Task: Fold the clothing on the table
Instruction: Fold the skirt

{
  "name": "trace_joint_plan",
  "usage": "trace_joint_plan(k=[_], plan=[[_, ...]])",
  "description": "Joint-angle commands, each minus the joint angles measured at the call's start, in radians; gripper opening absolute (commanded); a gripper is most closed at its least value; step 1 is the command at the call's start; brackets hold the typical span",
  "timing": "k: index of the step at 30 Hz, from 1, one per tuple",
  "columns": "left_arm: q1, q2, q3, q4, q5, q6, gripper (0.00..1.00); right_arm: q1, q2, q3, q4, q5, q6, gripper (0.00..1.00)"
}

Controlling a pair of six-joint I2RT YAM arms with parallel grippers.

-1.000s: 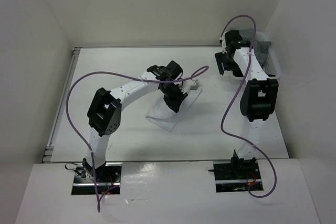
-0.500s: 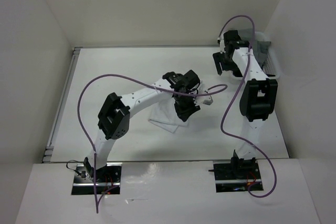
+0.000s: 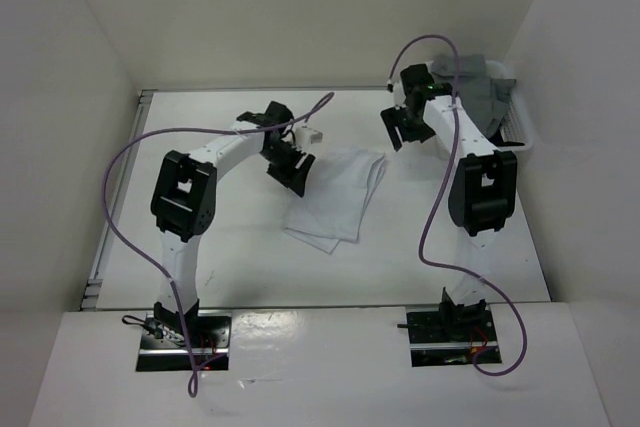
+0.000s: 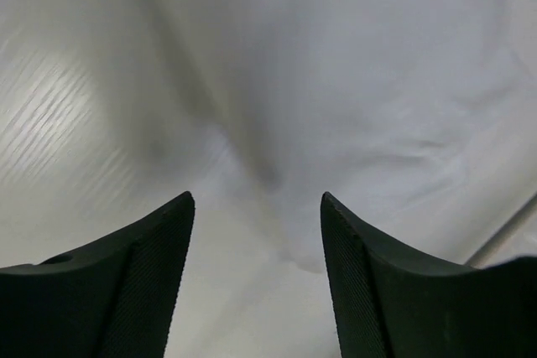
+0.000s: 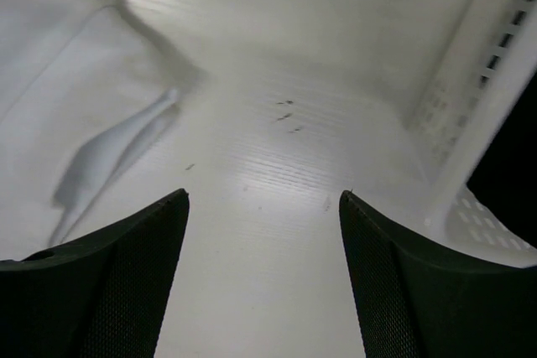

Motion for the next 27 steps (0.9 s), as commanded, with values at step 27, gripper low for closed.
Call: trace_joint_plan(k=[27], plan=[[-0.007,0.016,-0.095,0.032,0.033,-0.081,0.69,0.231,0.156,0.099,-0.022,-0.074,-0.019,0.77]])
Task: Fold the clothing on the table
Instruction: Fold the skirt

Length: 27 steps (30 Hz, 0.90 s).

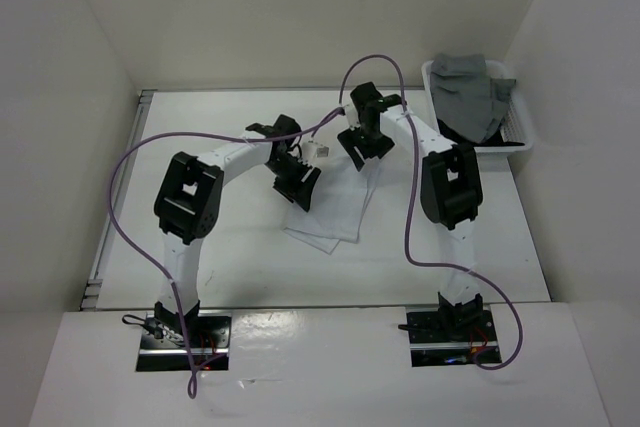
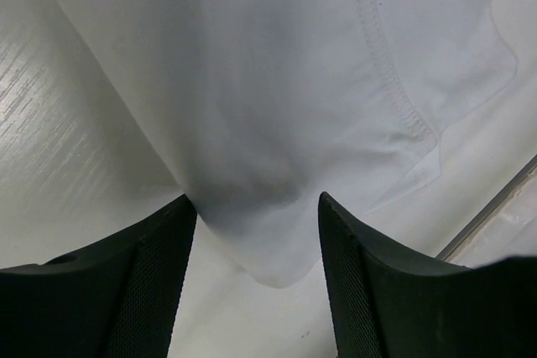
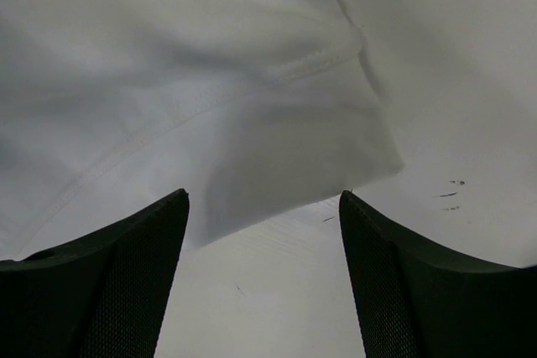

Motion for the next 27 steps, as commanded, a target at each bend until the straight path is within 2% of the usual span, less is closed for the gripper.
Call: trace_joint_plan(k=[1,3,7,8,10,12,15,21,25,27], plan=[[0.002,0.026,0.03,-0.035,0.003,-0.007,0.66,0.006,0.011,0.073,-0.013,-0.016,-0.008,0.77],[0.002,0.038,0.03,-0.049,0.003,0.004,0.59,0.006,0.02,0.084,-0.013,-0.016,-0.008,0.77],[0.002,0.048,0.03,-0.071,0.012,0.013,0.24,0.006,0.03,0.084,-0.013,-0.025,-0.008,0.77],[0.002,0.048,0.03,-0.071,0.012,0.013,0.18,0.006,0.039,0.084,-0.013,-0.025,-0.008,0.77],[0.011,0.048,0.021,-0.071,0.012,0.003,0.15,0.006,0.039,0.084,-0.013,-0.025,-0.008,0.77],[0.023,0.06,0.03,-0.08,0.036,0.003,0.04,0.006,0.039,0.061,-0.013,-0.025,-0.008,0.77],[0.06,0.071,0.04,-0.098,0.082,0.003,0.01,0.006,0.021,0.034,-0.013,-0.016,-0.017,0.77],[0.137,0.098,0.058,-0.118,0.219,0.041,0.01,0.006,0.002,0.003,0.007,0.002,-0.026,0.77],[0.204,0.155,0.093,-0.192,0.431,0.123,0.01,0.006,0.002,0.003,0.007,0.003,-0.026,0.77],[0.227,0.175,0.112,-0.25,0.493,0.168,0.01,0.006,0.002,0.003,0.007,0.003,-0.026,0.77]])
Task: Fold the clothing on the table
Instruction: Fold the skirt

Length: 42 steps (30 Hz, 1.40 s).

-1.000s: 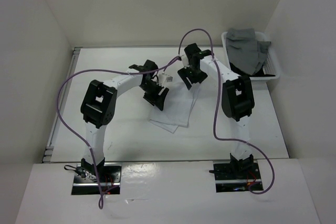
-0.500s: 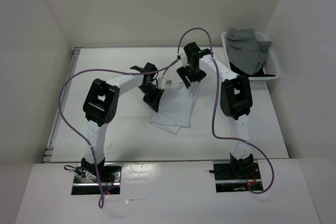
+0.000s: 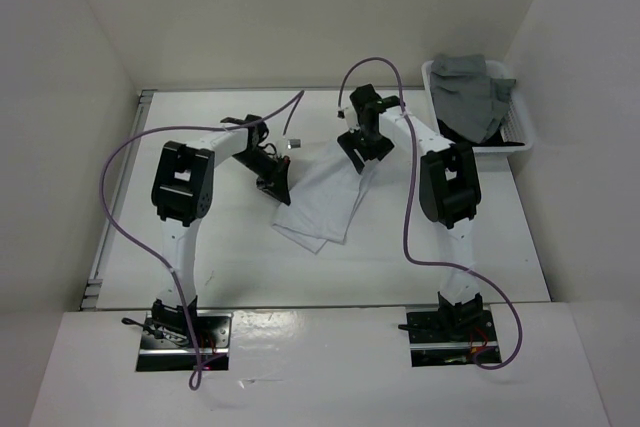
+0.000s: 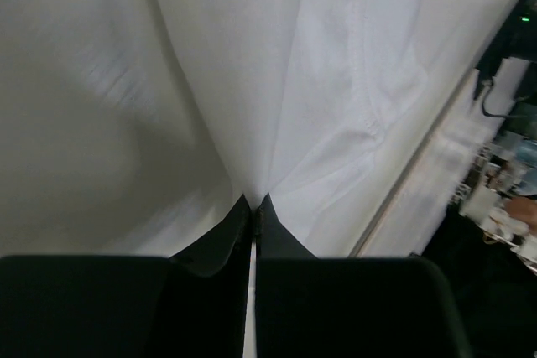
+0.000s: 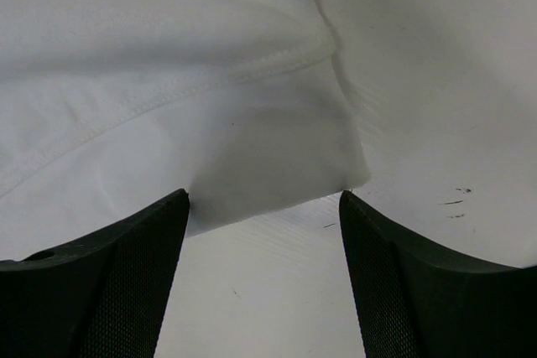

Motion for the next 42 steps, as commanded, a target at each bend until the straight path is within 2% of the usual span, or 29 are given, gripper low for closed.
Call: trace_joint_plan(k=[1,3,5,8,9,11,12,15,16,17,23,28,35,42], plan=[[0.05,0.048,0.049,-0.123,0.213,0.14,0.01,0.006,-0.024,-0.003,-0.003,0.009,-0.009,0.77],[0.06,0.058,0.061,-0.161,0.262,0.17,0.02,0.015,-0.024,-0.003,-0.003,0.009,-0.009,0.77],[0.071,0.071,0.07,-0.175,0.286,0.194,0.1,0.024,-0.024,-0.003,-0.003,0.009,-0.009,0.77],[0.091,0.094,0.093,-0.21,0.296,0.205,0.31,0.024,-0.015,0.016,-0.014,0.018,-0.009,0.77],[0.091,0.094,0.093,-0.211,0.296,0.217,0.41,0.033,-0.004,0.027,-0.014,0.018,-0.009,0.77],[0.091,0.081,0.103,-0.22,0.284,0.217,0.5,0.033,-0.004,0.05,-0.023,0.018,-0.009,0.77],[0.091,0.046,0.103,-0.22,0.268,0.217,0.57,0.044,0.005,0.061,-0.035,0.018,-0.009,0.77],[0.1,-0.049,0.092,-0.195,0.225,0.193,0.7,0.064,0.016,0.121,-0.061,0.009,-0.018,0.77],[0.1,-0.072,0.075,-0.169,0.211,0.179,0.78,0.064,0.025,0.156,-0.074,-0.003,-0.018,0.77],[0.1,-0.114,0.063,-0.157,0.196,0.161,0.81,0.073,0.042,0.176,-0.083,-0.014,-0.018,0.77],[0.11,-0.209,-0.054,-0.077,0.052,0.101,0.85,0.104,0.175,0.403,-0.153,-0.071,-0.018,0.77],[0.11,-0.24,-0.091,-0.068,-0.003,0.09,0.85,0.104,0.345,0.743,-0.274,-0.169,0.002,0.77],[0.059,-0.295,-0.137,-0.028,-0.082,0.081,0.85,0.144,0.421,0.79,-0.285,-0.207,0.011,0.77],[0.05,-0.283,-0.132,-0.028,-0.082,0.081,0.85,0.144,0.467,0.8,-0.296,-0.211,0.011,0.77]])
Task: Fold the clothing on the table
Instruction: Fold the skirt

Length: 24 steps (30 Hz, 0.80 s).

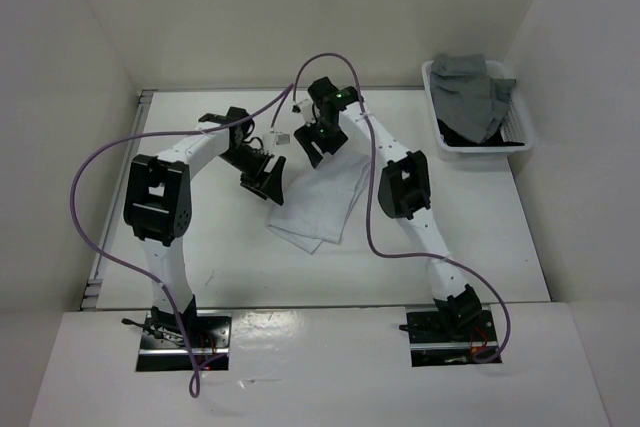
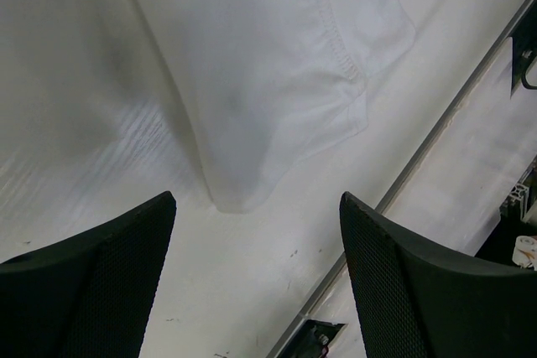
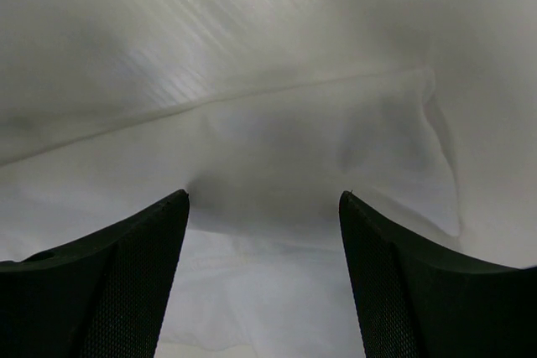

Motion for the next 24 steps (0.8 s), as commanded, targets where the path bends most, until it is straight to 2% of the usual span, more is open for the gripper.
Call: trace_joint_plan(k=[1,5,15,24], plan=[[0.002,-0.024,0.022,0.0,-0.001,-0.009,0.85,0.008,0.035,0.062,-0.028,-0.016,0.009,0.77],[0.002,-0.013,0.033,-0.009,-0.001,-0.009,0.85,0.008,0.092,0.107,-0.037,-0.025,0.009,0.77],[0.002,-0.023,0.033,0.0,-0.055,-0.018,0.85,0.008,0.213,0.197,0.02,0.171,0.077,0.76],[0.002,0.016,0.053,0.0,-0.055,-0.027,0.85,-0.079,0.236,0.245,0.06,0.214,0.158,0.76]])
